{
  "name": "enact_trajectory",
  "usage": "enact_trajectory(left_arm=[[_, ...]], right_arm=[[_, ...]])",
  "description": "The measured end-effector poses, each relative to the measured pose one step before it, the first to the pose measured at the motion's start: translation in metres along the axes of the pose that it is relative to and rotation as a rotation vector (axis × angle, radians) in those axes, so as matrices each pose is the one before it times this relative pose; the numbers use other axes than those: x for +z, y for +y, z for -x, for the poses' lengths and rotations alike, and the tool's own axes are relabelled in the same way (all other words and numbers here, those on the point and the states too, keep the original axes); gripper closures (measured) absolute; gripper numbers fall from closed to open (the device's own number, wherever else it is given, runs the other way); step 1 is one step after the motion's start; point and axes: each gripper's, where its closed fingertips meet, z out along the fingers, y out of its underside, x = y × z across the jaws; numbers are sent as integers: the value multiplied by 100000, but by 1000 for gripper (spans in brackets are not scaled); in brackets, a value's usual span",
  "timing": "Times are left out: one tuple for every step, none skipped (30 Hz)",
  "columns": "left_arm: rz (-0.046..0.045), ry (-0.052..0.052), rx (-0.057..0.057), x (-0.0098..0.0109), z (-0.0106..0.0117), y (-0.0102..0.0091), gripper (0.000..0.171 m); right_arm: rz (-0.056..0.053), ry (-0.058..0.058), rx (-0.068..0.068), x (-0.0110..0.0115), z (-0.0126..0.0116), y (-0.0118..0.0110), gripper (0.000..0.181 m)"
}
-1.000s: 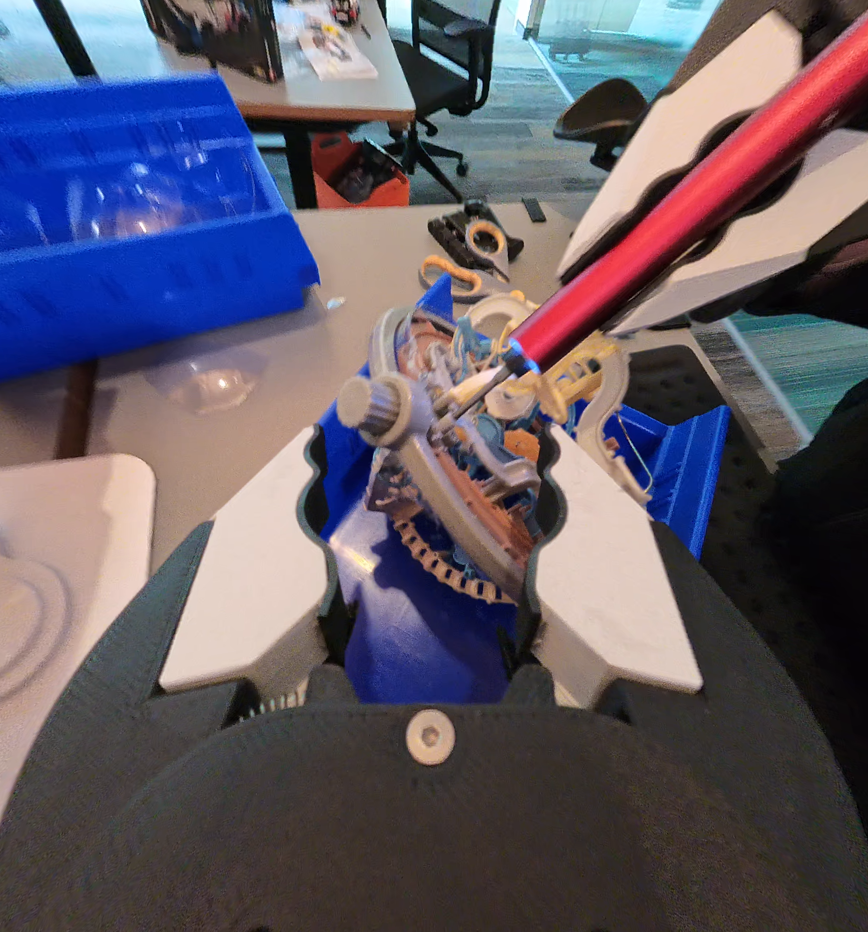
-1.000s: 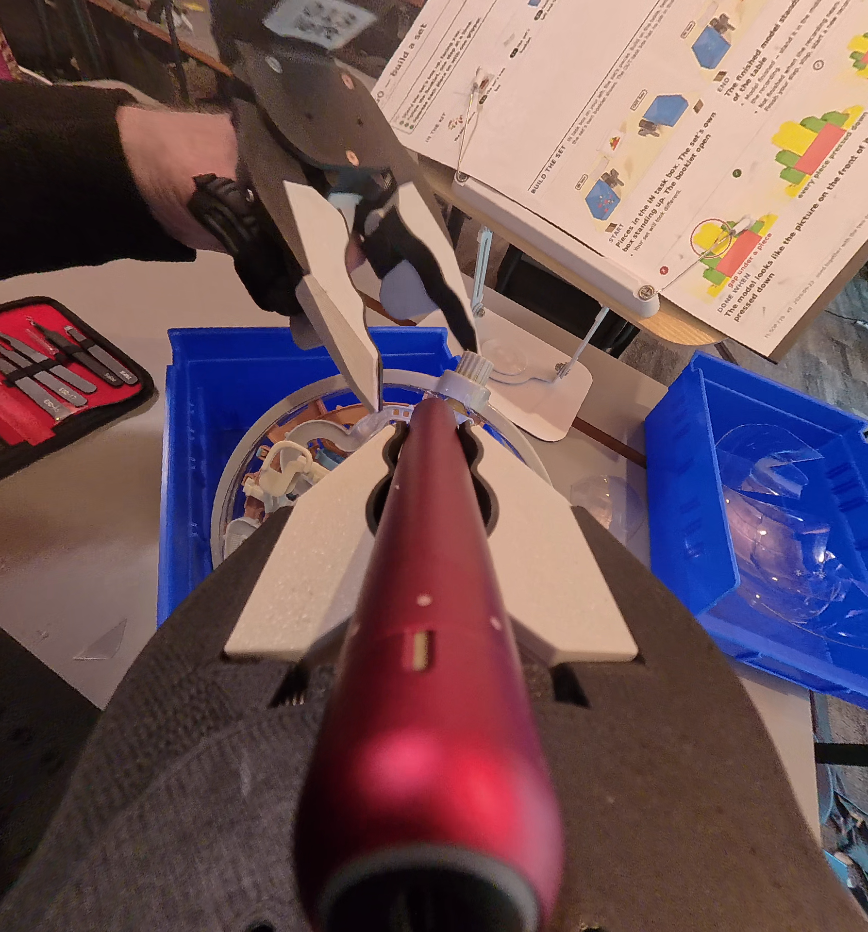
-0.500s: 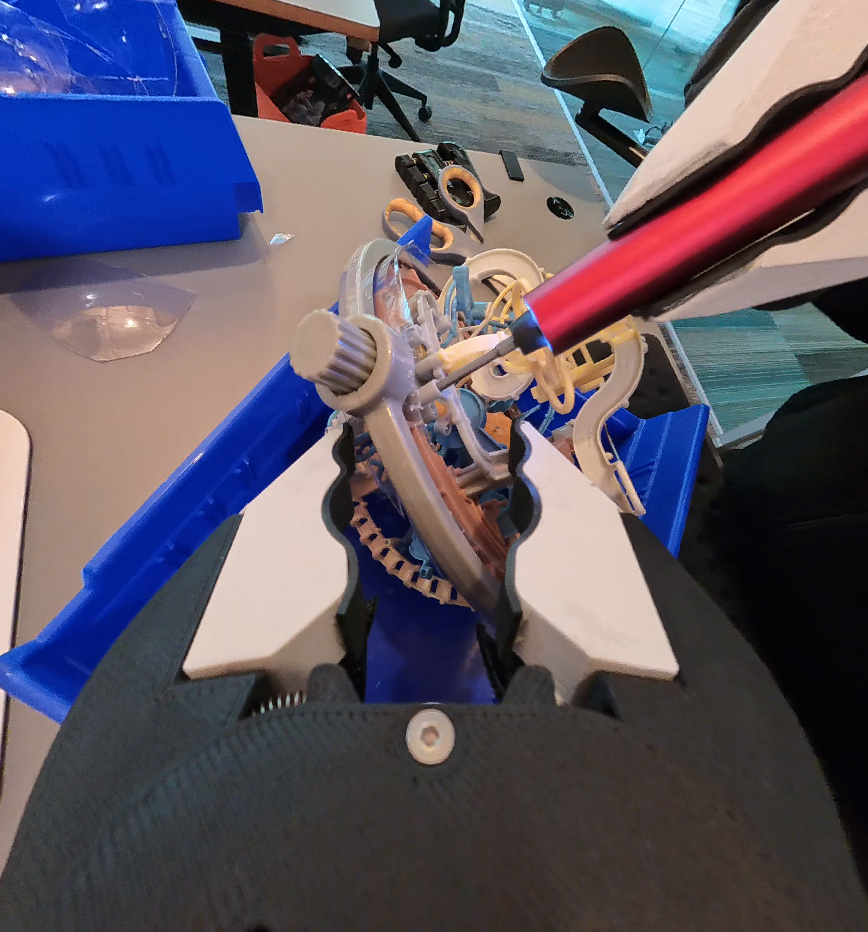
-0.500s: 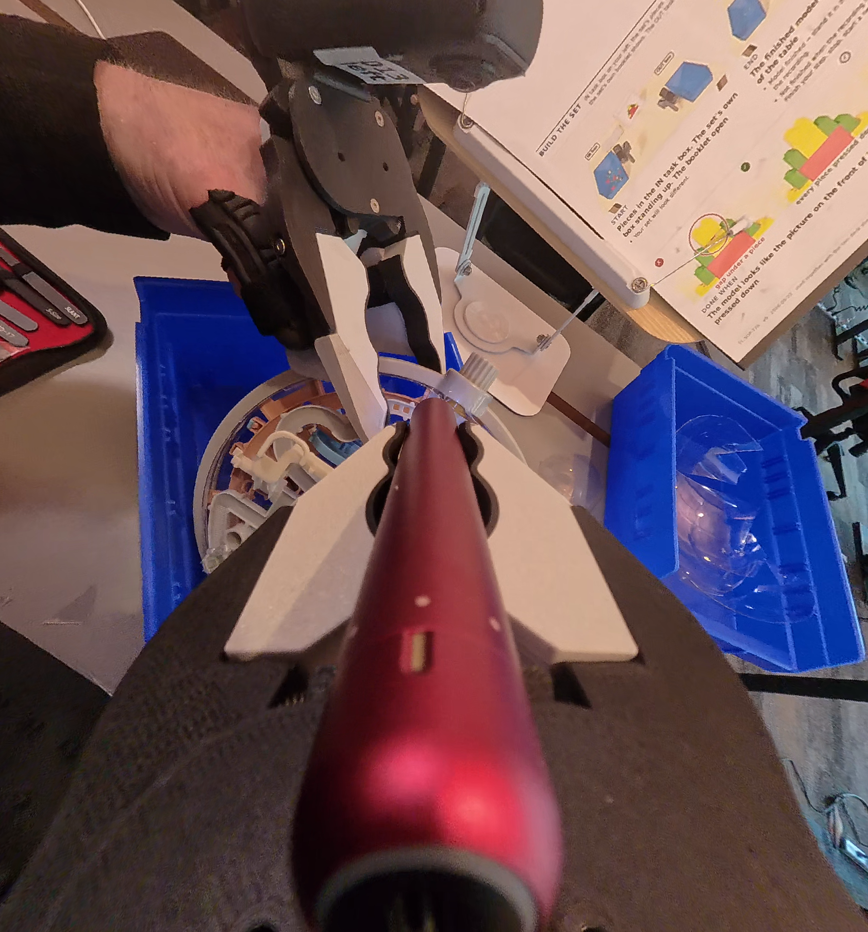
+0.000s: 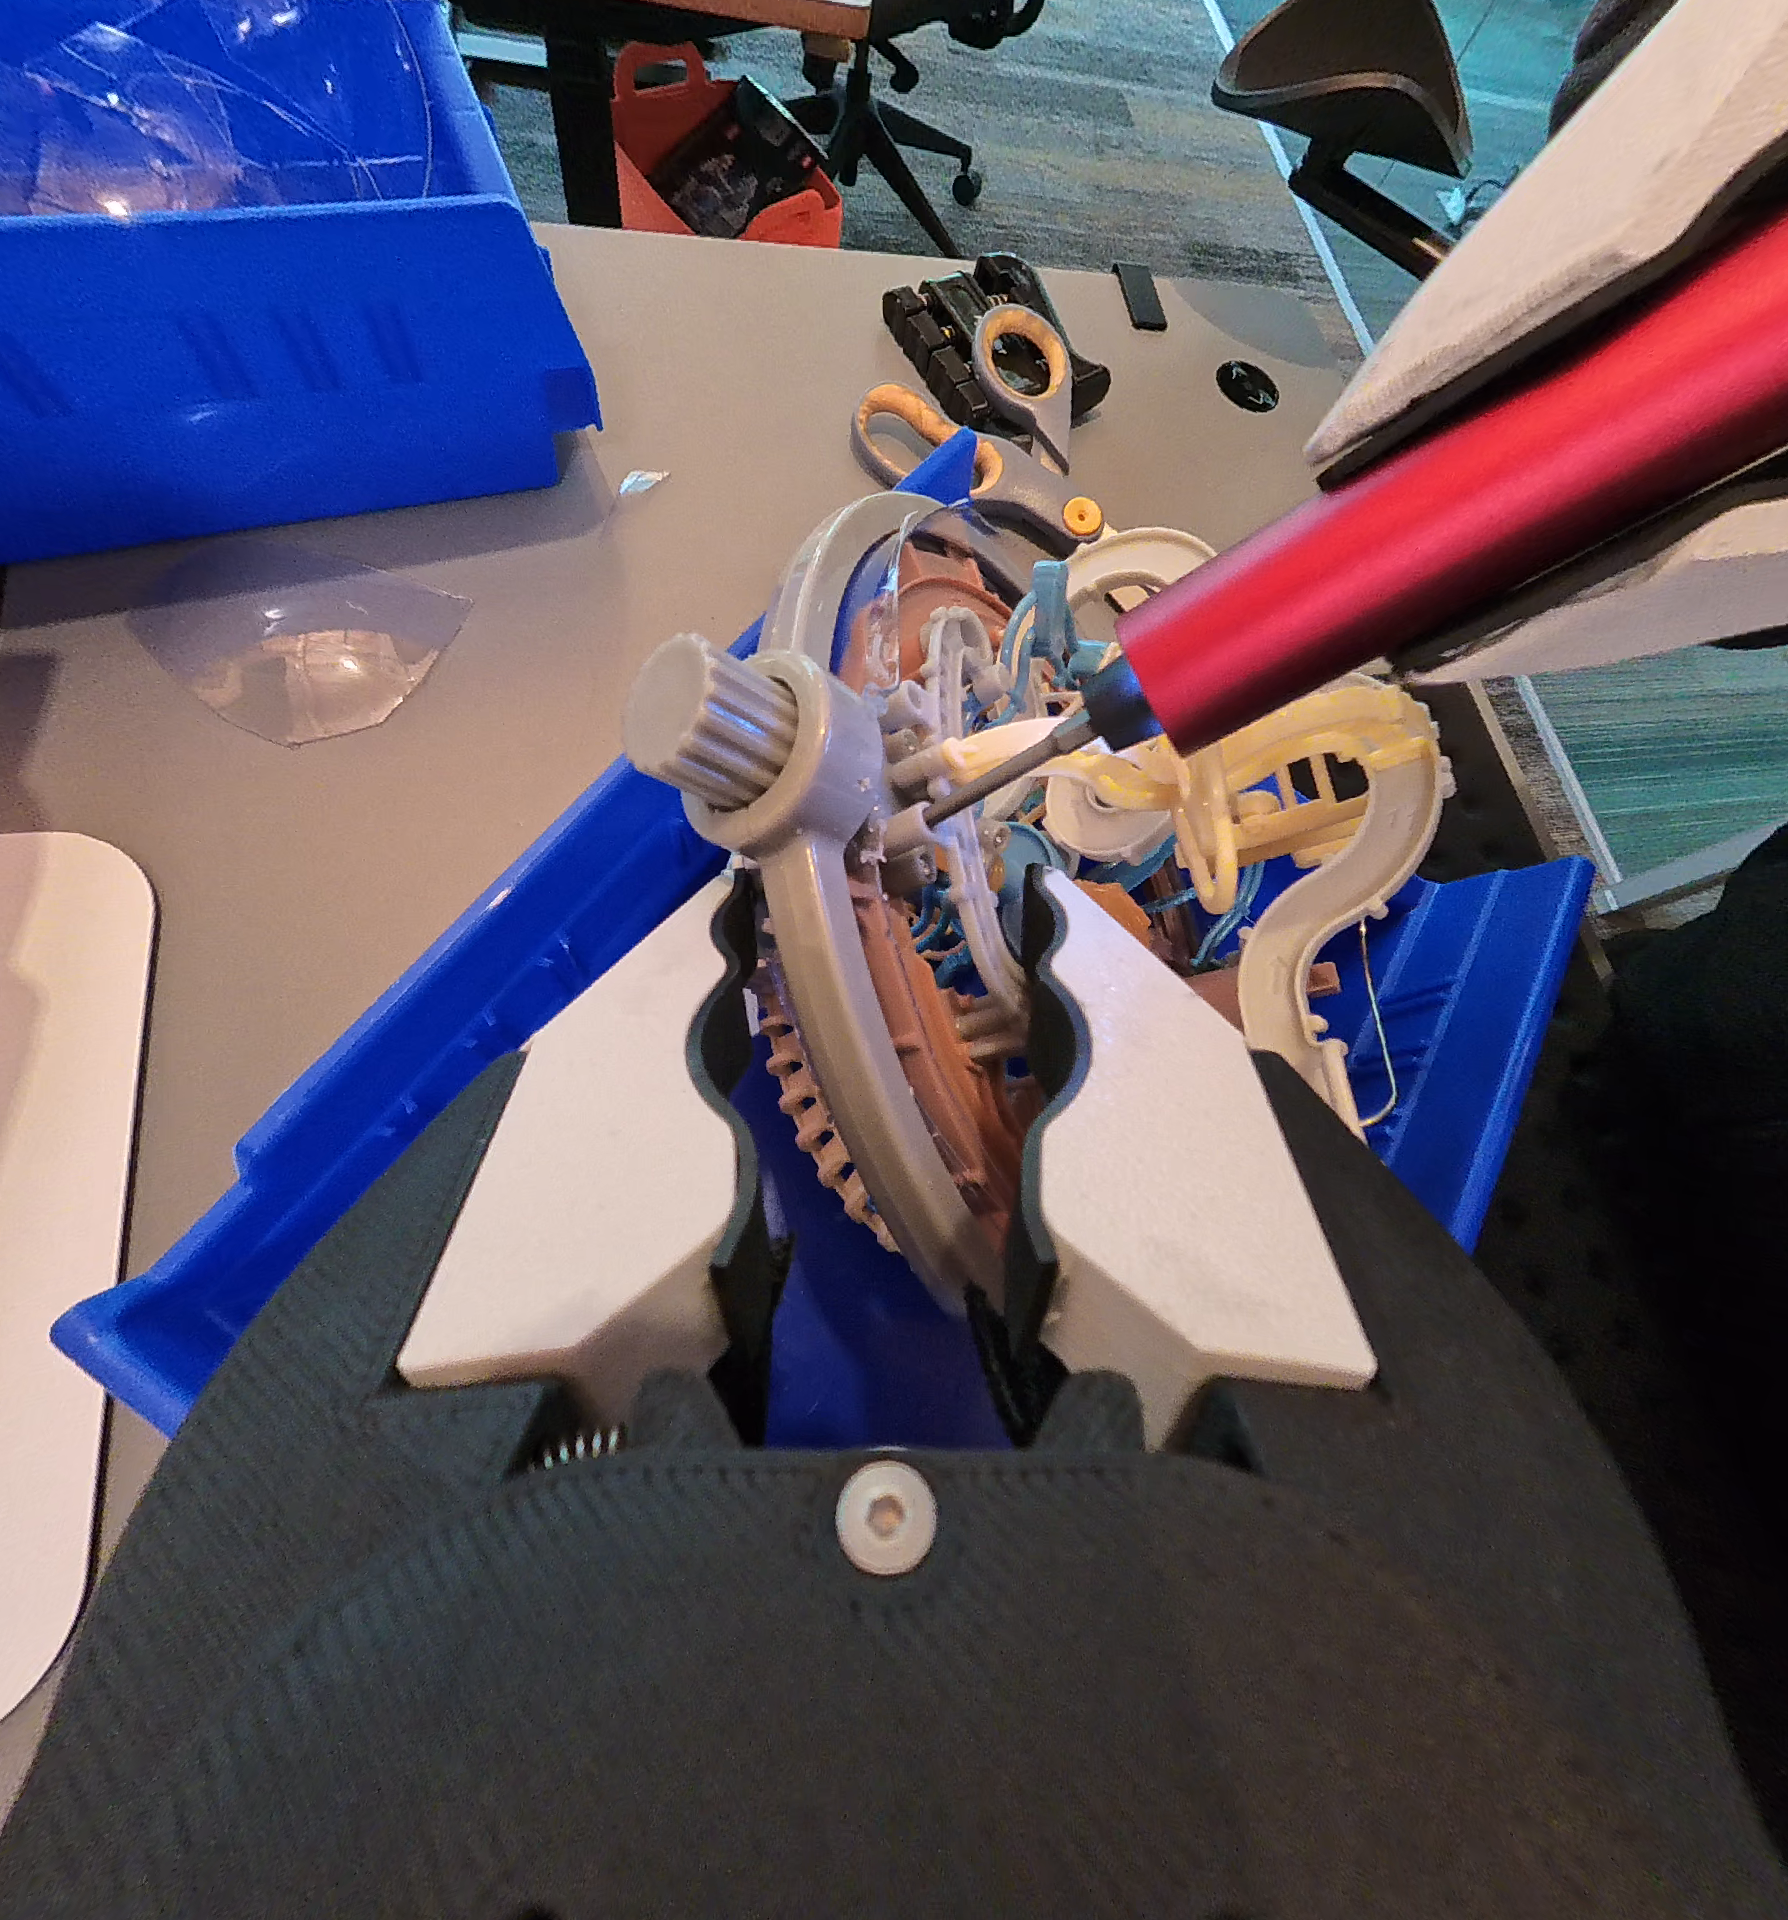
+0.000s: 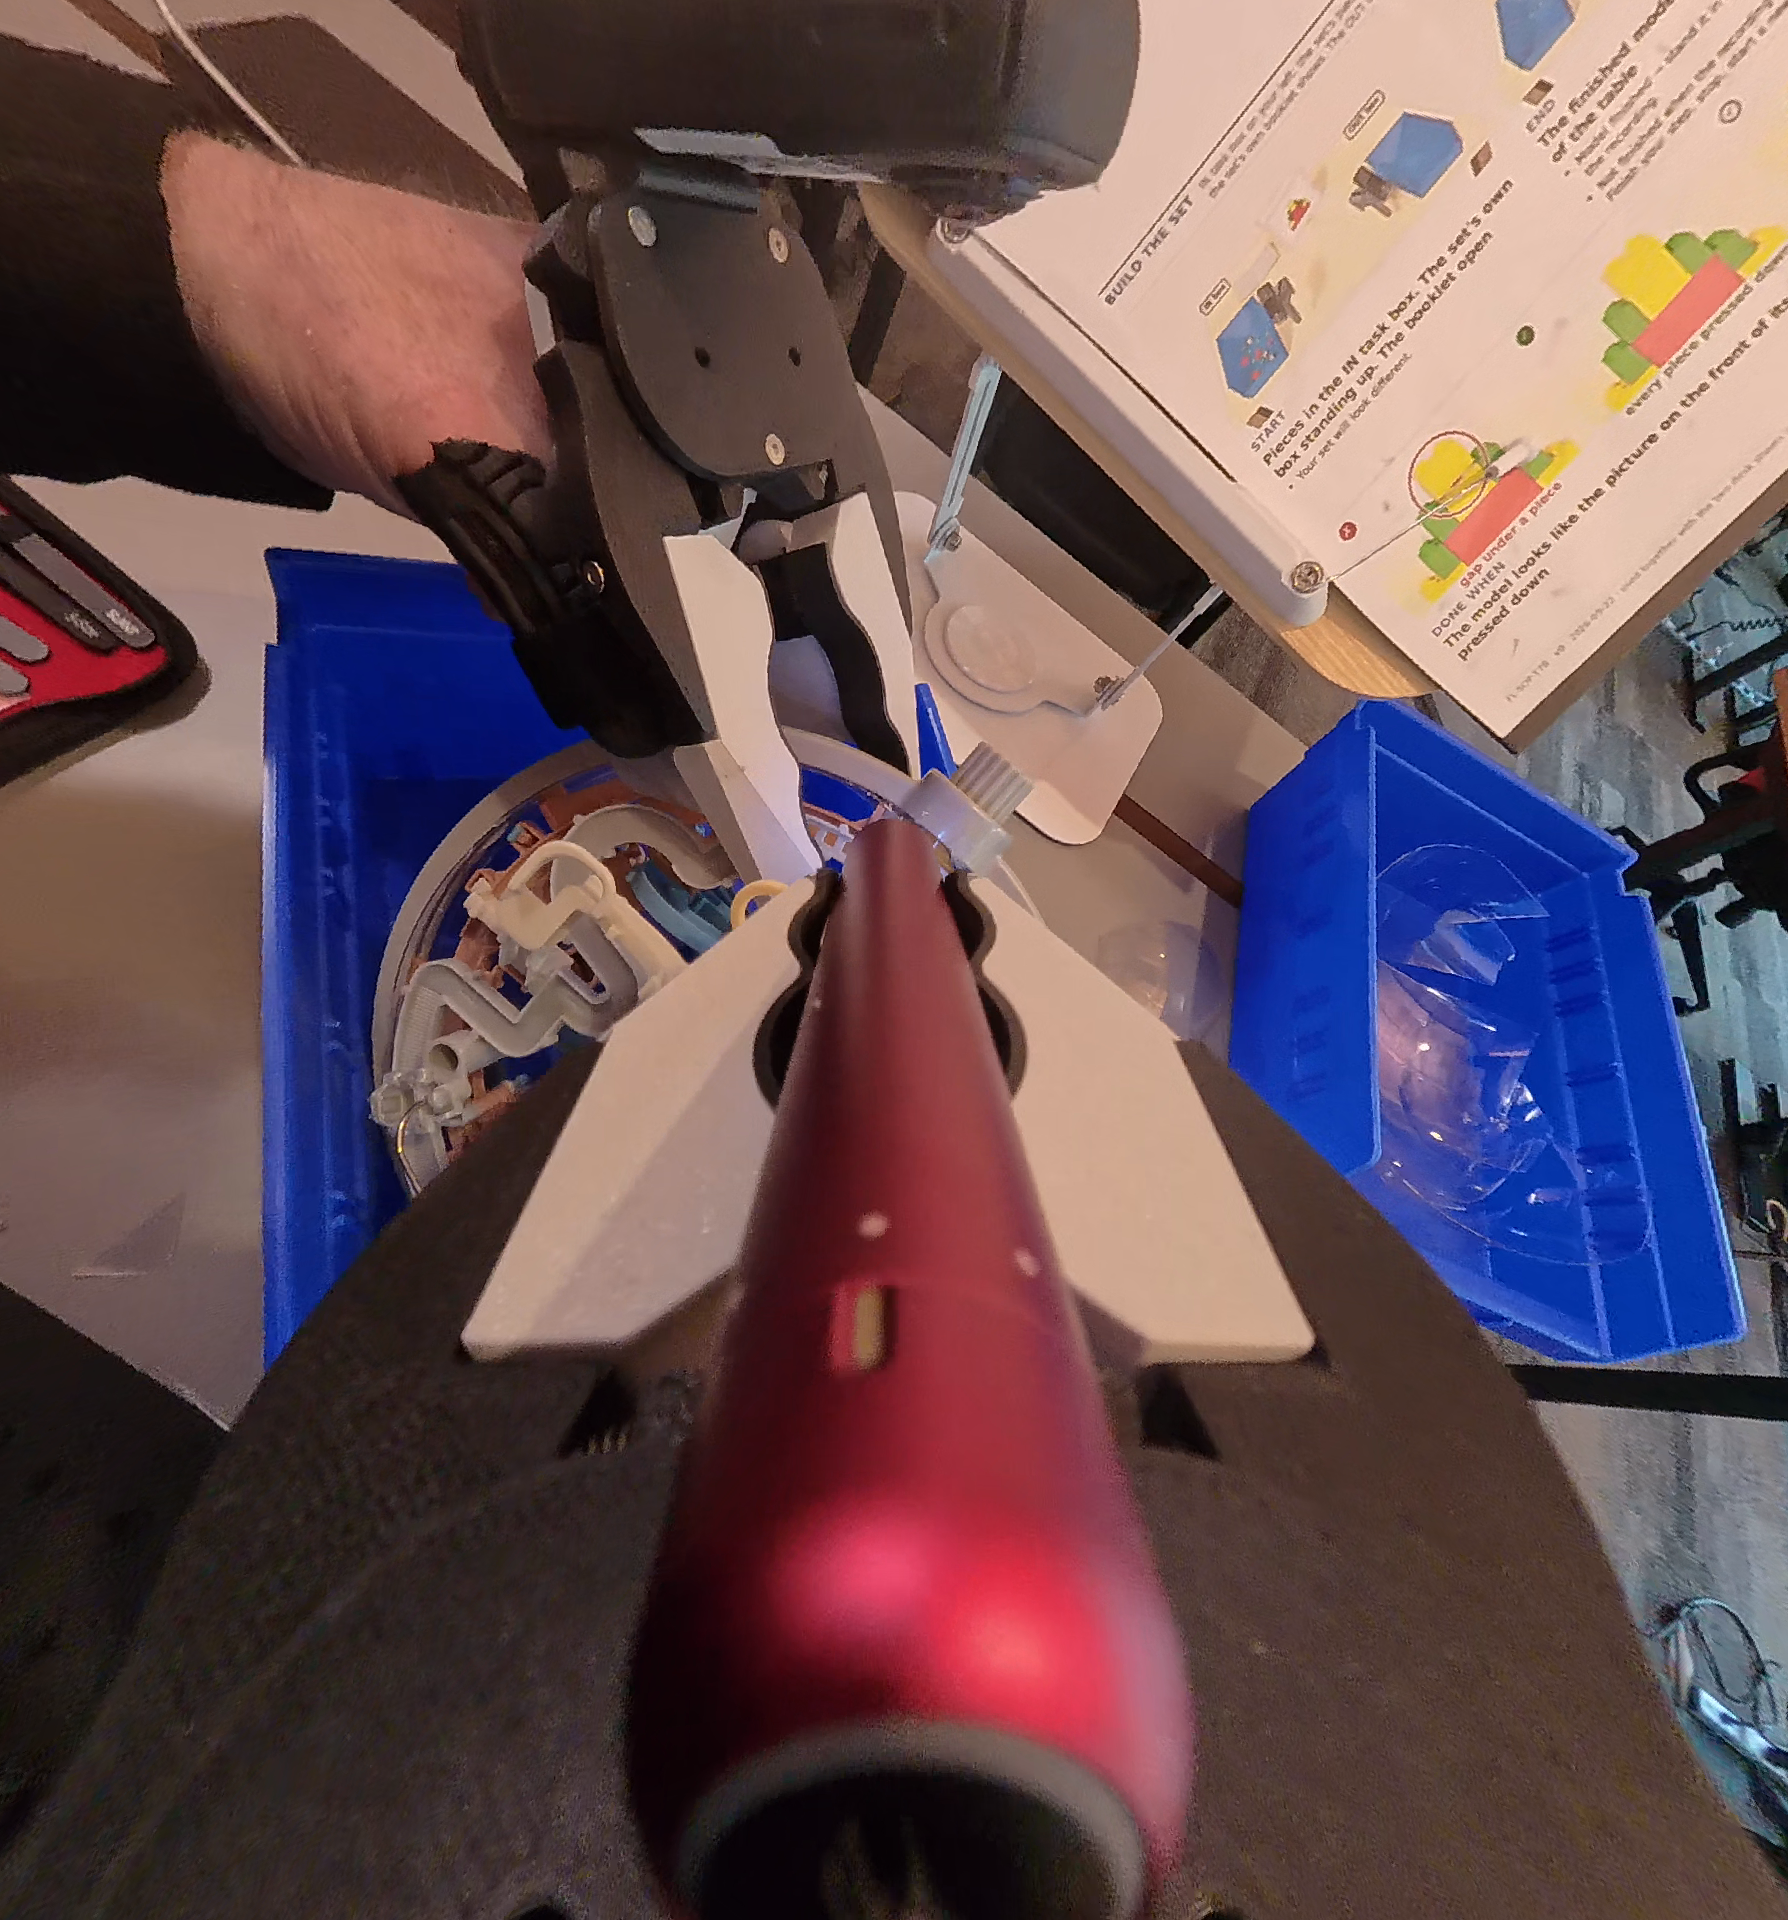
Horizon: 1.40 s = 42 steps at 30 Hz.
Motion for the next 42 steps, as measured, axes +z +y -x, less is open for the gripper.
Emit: enact_trajectory(left_arm=[[-68,-695,-260,8,56,-45,123],[-46,-662,-587,26,101,-11,123],[-410,-208,-914,3,84,-27,123],[-845,516,-594,-40,-32,-62,123],[-999,594,-226,-55,-29,-62,123],[-1101,544,-358,-48,-8,-59,122],[-1551,417,-150,-65,-32,-126,121],[-2145,-447,398,-128,10,-234,120],[-1840,-1538,980,-173,119,-273,117],[-1493,-2995,2654,-269,234,-305,114],[-1444,-2591,3956,-310,85,-358,114],[-21,-2717,4073,-255,100,-227,113],[-951,-1215,5373,-269,-244,-415,113],[217,-1496,5842,-173,-247,-259,110],[1277,-1493,6114,-28,-209,-24,107],[-545,-850,5403,-98,-258,-268,113],[-1791,-581,4698,-266,-181,-499,119],[-648,1519,2089,-340,-211,-381,125],[-1461,729,808,-383,-11,-537,125],[-1955,398,1783,-327,-50,-603,128],[-863,683,2511,-128,-211,-494,131],[85,1312,2361,129,-361,-340,135],[1289,1933,1511,355,-431,-97,135],[1413,1803,1440,470,-437,21,134],[1121,1222,1211,467,-333,54,133],[-88,-324,580,374,-37,-80,129],[-588,-215,-275,222,63,-82,129],[-682,-157,-528,76,140,-74,130],[-293,-249,-82,31,125,-4,132],[-135,-725,137,38,164,17,134],[-276,-24,-16,39,60,17,135],[-406,437,-523,16,11,11,136],[-610,263,-373,1,4,10,137],[-458,-90,69,1,-12,5,137],[-89,210,89,-37,-34,46,137],[31,554,-178,-88,-33,49,139],[684,1056,398,-86,-100,196,149],[-756,1340,175,-35,-177,31,149],[-61,1176,-1468,94,-146,68,149],[-375,-1223,-45,97,145,-30,149],[128,-373,460,60,62,18,149],[-356,1121,-850,-9,-33,-37,149]], right_arm=[[-1145,201,655,-9,-6,-16,162],[-543,-320,444,32,90,73,160],[-444,-308,336,14,52,81,160],[-736,-309,348,-41,10,42,160],[-903,-792,1716,-51,-52,39,161],[-826,-1113,2647,-35,-124,75,161],[-744,-1022,1953,-37,-162,83,161],[-807,-1020,1301,-44,-126,77,161],[-401,-512,1171,3,-116,103,161],[-366,-454,663,18,-42,58,160],[-385,-616,874,27,25,5,160],[-83,-203,532,53,-12,8,160],[2,111,151,50,-40,6,160],[-406,-93,829,-8,-49,-75,161],[-264,-294,1389,-48,-78,-74,161],[280,84,818,-48,-166,25,160],[203,-259,336,-57,-92,41,160],[-44,-659,828,-14,8,12,160],[327,-251,528,33,7,65,160],[332,456,-292,61,-24,57,161],[166,230,-350,43,13,-10,161],[215,-20,232,49,38,-33,160],[390,209,313,62,-22,-26,160],[398,185,150,74,-25,-22,160],[433,82,424,63,-26,-28,161],[637,295,315,68,-57,-24,161],[731,319,-496,27,-55,-31,161],[594,60,-396,19,-39,-34,161],[280,-170,202,31,-9,-39,160],[-36,-183,43,25,-7,-46,161],[-157,-407,77,27,25,-35,161],[-177,-557,213,15,51,-41,161],[-6,-436,338,5,12,-11,161],[37,-432,257,-5,25,-6,161],[114,-755,-222,0,93,11,160],[132,-1261,-550,-19,156,32,160],[-742,-3004,20,-43,396,-81,160],[-140,-2049,197,1,268,-22,161],[564,153,-1365,-7,-16,111,161],[546,876,-780,10,-163,138,160],[-277,-293,982,1,-67,55,161],[-706,-875,1300,-38,-3,4,161]])
